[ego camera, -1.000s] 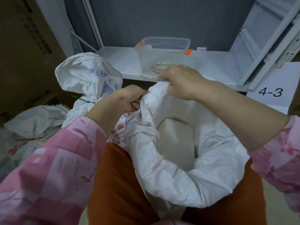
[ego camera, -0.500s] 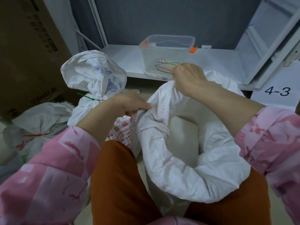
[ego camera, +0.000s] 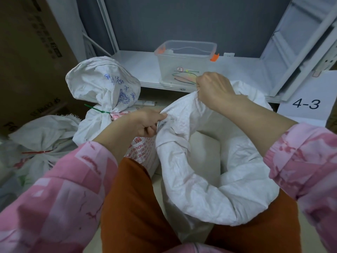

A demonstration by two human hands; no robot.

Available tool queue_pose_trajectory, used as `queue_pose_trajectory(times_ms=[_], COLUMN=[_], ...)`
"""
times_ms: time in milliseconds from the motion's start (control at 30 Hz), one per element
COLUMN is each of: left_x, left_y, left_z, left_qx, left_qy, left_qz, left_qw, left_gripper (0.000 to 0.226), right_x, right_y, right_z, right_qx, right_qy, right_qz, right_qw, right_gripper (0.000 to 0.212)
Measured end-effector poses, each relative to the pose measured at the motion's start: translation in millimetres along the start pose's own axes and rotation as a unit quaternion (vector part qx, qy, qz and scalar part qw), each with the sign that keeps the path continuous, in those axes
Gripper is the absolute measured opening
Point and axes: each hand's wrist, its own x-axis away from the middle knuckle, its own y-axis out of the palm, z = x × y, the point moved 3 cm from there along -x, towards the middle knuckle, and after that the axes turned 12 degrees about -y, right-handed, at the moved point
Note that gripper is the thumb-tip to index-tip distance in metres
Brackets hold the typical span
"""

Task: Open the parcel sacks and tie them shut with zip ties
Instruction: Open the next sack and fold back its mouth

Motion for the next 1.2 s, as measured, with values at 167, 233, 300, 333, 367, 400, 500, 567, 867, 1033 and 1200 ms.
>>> queue_pose_trajectory(times_ms=[167,233,300,333,367,400,500,567,867,1033,1200], left_x=[2,2,0,1,0,3,4,8,38,14,28], left_y=[1,-4,-8,-8,-7,-5,-7,-10,-16,-15,-13], left_z=[-9,-10,-10,-11,-10,-10,-9,-6,20,-1,22], left_qx=[0.137,0.186,0.207,0.212,0.219,0.225,0.203,0.108,-0.353,-0.162,-0.201], left_qy=[0.001,0.021,0.032,0.037,0.041,0.041,0.051,0.050,0.124,0.038,0.128], left_qz=[-0.106,-0.126,-0.133,-0.136,-0.131,-0.122,-0.044,0.013,0.193,0.046,0.215], left_qw=[0.985,0.974,0.969,0.967,0.966,0.966,0.977,0.993,0.907,0.985,0.947], left_gripper=[0.028,0.031,0.033,0.036,0.039,0.042,0.036,0.028,0.034,0.020,0.028], right_x=[8,14,22,26,29,29,26,22,3,-3,-8], right_y=[-4,-9,-9,-7,-4,1,7,8,9,7,10], right_z=[3,-3,-17,-23,-27,-28,-30,-33,-29,-18,-13], right_qx=[-0.060,-0.084,-0.102,-0.102,-0.095,-0.083,-0.053,-0.028,-0.036,-0.081,-0.082], right_qy=[-0.018,-0.069,-0.144,-0.170,-0.183,-0.185,-0.172,-0.166,-0.077,-0.032,-0.032], right_qz=[-0.008,-0.023,-0.061,-0.087,-0.107,-0.117,-0.110,-0.116,-0.144,-0.169,-0.200], right_qw=[0.998,0.994,0.982,0.976,0.973,0.972,0.977,0.979,0.986,0.982,0.976], right_gripper=[0.035,0.043,0.049,0.048,0.045,0.041,0.029,0.011,0.016,0.013,0.012])
